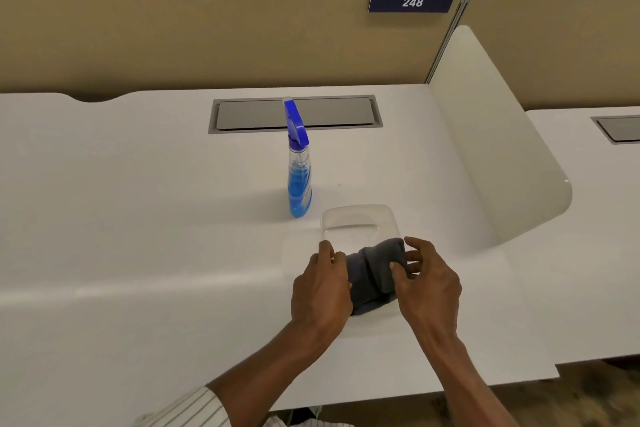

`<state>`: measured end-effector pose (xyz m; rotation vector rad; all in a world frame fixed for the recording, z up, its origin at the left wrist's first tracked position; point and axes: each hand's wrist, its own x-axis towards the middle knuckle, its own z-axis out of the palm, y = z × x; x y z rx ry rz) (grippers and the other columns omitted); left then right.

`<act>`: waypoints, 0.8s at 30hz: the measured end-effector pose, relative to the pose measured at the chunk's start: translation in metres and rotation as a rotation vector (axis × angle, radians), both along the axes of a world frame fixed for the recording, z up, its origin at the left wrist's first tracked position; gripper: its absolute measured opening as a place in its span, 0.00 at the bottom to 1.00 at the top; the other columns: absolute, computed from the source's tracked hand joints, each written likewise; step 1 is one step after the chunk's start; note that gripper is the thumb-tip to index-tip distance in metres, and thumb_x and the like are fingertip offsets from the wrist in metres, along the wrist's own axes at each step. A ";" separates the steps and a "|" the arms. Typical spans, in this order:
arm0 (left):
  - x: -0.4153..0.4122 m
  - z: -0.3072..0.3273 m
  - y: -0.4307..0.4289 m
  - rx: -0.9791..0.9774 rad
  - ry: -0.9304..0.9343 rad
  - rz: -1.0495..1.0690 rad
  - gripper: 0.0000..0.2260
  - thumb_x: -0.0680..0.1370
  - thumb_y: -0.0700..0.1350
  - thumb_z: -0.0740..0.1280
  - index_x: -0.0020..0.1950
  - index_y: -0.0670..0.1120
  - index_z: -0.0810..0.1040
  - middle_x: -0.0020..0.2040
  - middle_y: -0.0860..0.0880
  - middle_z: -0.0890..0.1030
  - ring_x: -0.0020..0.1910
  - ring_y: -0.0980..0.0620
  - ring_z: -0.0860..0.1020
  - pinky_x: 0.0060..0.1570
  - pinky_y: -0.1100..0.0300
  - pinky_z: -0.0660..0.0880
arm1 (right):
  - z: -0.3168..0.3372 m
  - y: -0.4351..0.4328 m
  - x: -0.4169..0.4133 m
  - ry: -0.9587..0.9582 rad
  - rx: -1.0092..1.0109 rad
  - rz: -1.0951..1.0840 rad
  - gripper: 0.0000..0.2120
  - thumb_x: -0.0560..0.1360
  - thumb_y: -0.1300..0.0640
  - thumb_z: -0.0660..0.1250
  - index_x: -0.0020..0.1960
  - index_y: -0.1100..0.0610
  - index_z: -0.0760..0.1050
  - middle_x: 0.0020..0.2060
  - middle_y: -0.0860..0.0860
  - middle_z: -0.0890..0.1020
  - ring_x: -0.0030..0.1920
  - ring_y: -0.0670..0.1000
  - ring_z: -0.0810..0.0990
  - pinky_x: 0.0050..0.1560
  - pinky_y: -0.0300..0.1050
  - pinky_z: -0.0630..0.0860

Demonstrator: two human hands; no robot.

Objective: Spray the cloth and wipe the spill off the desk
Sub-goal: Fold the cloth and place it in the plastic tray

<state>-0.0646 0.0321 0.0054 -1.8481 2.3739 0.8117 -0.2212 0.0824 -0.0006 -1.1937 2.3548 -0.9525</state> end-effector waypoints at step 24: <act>0.070 0.020 -0.032 0.289 0.817 0.360 0.10 0.72 0.52 0.82 0.48 0.52 0.86 0.45 0.54 0.88 0.47 0.56 0.84 0.51 0.57 0.81 | 0.107 0.010 -0.017 -0.410 -0.449 -0.004 0.19 0.71 0.65 0.80 0.58 0.49 0.83 0.45 0.45 0.88 0.49 0.46 0.87 0.45 0.35 0.83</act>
